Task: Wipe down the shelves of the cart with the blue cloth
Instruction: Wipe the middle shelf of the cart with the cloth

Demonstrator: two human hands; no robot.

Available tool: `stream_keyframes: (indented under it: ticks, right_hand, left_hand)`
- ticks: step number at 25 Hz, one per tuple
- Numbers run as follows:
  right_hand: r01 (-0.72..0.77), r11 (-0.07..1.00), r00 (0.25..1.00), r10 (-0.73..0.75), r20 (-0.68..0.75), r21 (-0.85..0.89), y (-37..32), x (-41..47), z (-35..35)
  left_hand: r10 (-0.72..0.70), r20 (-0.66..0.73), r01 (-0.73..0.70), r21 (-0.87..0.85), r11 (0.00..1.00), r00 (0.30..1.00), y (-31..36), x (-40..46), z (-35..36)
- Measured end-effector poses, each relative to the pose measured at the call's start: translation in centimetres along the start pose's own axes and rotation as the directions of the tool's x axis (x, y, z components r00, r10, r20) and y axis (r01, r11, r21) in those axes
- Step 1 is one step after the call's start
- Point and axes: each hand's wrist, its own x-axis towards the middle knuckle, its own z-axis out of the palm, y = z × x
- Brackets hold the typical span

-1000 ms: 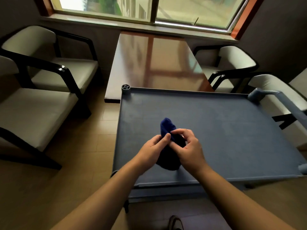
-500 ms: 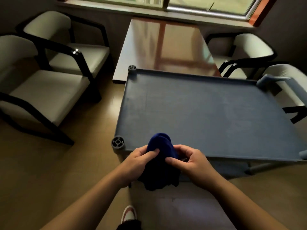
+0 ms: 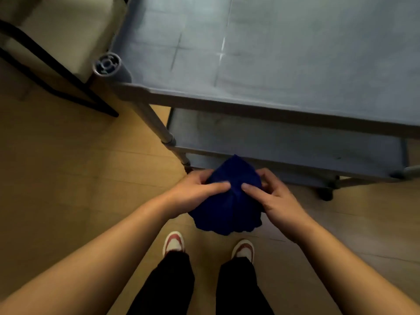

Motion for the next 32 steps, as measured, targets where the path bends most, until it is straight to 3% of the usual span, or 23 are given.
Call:
stream_keyframes:
  ticks: [3,7,11,16,19,21,23,25,27,30,32]
  right_hand:
    - [-0.001,1.0,0.997,0.001,-0.077,0.002,3.2,3.9,-1.0]
    - [0.005,0.994,0.989,-0.022,-0.143,-0.112,4.8,9.3,-0.9]
    - [0.079,0.961,0.98,-0.123,-0.154,-0.264,3.2,15.8,-0.6]
    - [0.186,0.878,0.941,-0.288,-0.177,-0.44,-1.5,24.6,-0.1]
    - [0.143,0.812,0.935,-0.298,-0.191,-0.566,-2.0,29.5,0.5]
    - [0.066,0.715,0.936,-0.287,-0.206,-0.696,-1.4,31.8,1.3]
    - [0.045,0.528,0.895,-0.398,-0.2,-0.848,-0.2,33.0,2.1]
    - [0.107,0.398,0.836,-0.531,-0.134,-0.911,1.3,33.5,3.5]
    - [0.112,0.331,0.841,-0.533,-0.088,-0.937,3.0,34.5,5.6]
    - [-0.047,0.268,0.886,-0.433,-0.164,-0.962,5.2,36.7,8.2]
    - [-0.094,0.246,0.858,-0.471,-0.204,-0.965,6.1,37.4,8.4]
  left_hand:
    - [0.06,0.135,-0.07,0.07,0.995,0.989,-3.4,5.9,-1.3]
    - [0.152,0.167,-0.156,0.011,0.988,0.974,-6.4,12.6,-3.5]
    - [0.233,0.066,-0.228,-0.075,0.971,0.97,-6.3,17.1,-6.4]
    - [0.307,-0.191,-0.323,-0.059,0.944,0.932,-3.0,20.6,-10.4]
    - [0.266,-0.262,-0.247,0.105,0.963,0.928,-2.1,22.5,-12.5]
    - [0.319,-0.338,-0.193,0.357,0.914,0.886,-2.2,23.6,-13.3]
    - [0.421,-0.354,-0.076,0.684,0.726,0.835,-2.6,24.3,-13.7]
    - [0.421,-0.296,0.049,0.861,0.506,0.858,-3.4,25.0,-13.8]
    - [0.333,-0.298,0.136,0.891,0.433,0.895,-4.3,25.8,-14.1]
    - [0.276,-0.269,0.113,0.872,0.476,0.923,-5.6,27.1,-14.2]
    - [0.284,-0.258,0.097,0.872,0.479,0.923,-6.1,28.0,-14.2]
